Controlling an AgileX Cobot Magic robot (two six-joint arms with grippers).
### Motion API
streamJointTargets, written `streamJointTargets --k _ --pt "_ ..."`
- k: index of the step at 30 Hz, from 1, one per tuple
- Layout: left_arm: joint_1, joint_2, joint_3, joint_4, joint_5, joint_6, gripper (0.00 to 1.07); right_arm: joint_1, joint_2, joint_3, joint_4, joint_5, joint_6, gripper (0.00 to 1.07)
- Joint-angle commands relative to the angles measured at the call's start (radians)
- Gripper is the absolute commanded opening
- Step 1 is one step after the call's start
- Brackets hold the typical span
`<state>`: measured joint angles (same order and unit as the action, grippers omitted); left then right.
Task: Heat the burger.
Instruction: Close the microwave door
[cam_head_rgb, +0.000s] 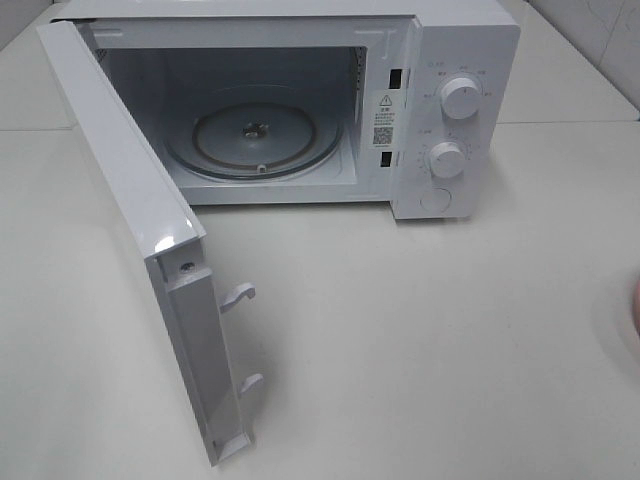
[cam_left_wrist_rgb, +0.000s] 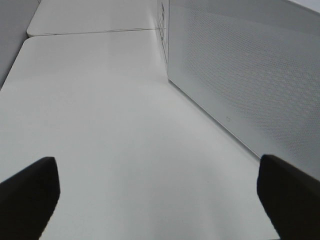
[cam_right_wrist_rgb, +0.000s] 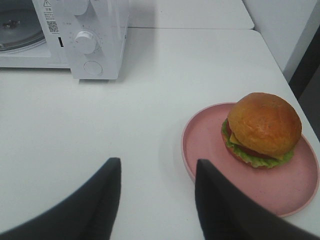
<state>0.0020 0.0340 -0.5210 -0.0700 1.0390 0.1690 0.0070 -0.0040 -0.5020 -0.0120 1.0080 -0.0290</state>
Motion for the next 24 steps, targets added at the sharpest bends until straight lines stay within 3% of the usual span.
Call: streamJointTargets --k 1,9,11,15,16,17,18,19,20,21,22,24 --pt "0.001 0.065 -0.037 -0.028 -0.115 -0.005 1.05 -0.006 -0.030 0.001 -0.003 -0.010 0.005 0.45" --pt "0.001 0.195 -0.004 -0.029 -0.416 -0.002 1.02 -0.006 -0.030 0.001 -0.003 -0.010 0.005 0.45" --pt "0.001 0.240 0.052 -0.052 -0.580 -0.002 0.95 -0.006 -0.030 0.001 -0.003 -0.010 0.005 0.45" --pt "0.001 0.284 0.128 -0.053 -0.733 -0.002 0.82 -0.006 -0.030 0.001 -0.003 -0.010 0.005 0.45" --pt "0.001 0.312 0.177 -0.050 -0.828 -0.002 0.67 -0.006 -0.030 0.001 -0.003 -0.010 0.005 0.45" --pt "0.001 0.312 0.177 -0.050 -0.828 -0.002 0.67 -0.006 -0.030 0.001 -0.003 -0.010 0.005 0.45" --pt "0.001 0.339 0.227 -0.050 -0.931 -0.002 0.47 -0.006 -0.030 0.001 -0.003 -0.010 0.005 0.45" --pt "0.001 0.355 0.249 -0.049 -0.983 -0.003 0.34 -0.006 -0.030 0.001 -0.003 -0.010 0.005 0.45" --pt "0.001 0.355 0.249 -0.049 -0.983 -0.003 0.34 -0.006 -0.030 0.001 -0.003 -0.010 0.005 0.45" --pt "0.001 0.386 0.281 -0.049 -1.066 -0.011 0.06 -0.006 -0.030 0.001 -0.003 -0.010 0.005 0.45" --pt "0.001 0.405 0.292 -0.049 -1.093 -0.015 0.01 -0.006 -0.030 0.001 -0.003 -0.010 0.005 0.45" --pt "0.001 0.444 0.307 -0.048 -1.135 -0.015 0.01 -0.006 -0.030 0.001 -0.003 -0.010 0.005 0.45"
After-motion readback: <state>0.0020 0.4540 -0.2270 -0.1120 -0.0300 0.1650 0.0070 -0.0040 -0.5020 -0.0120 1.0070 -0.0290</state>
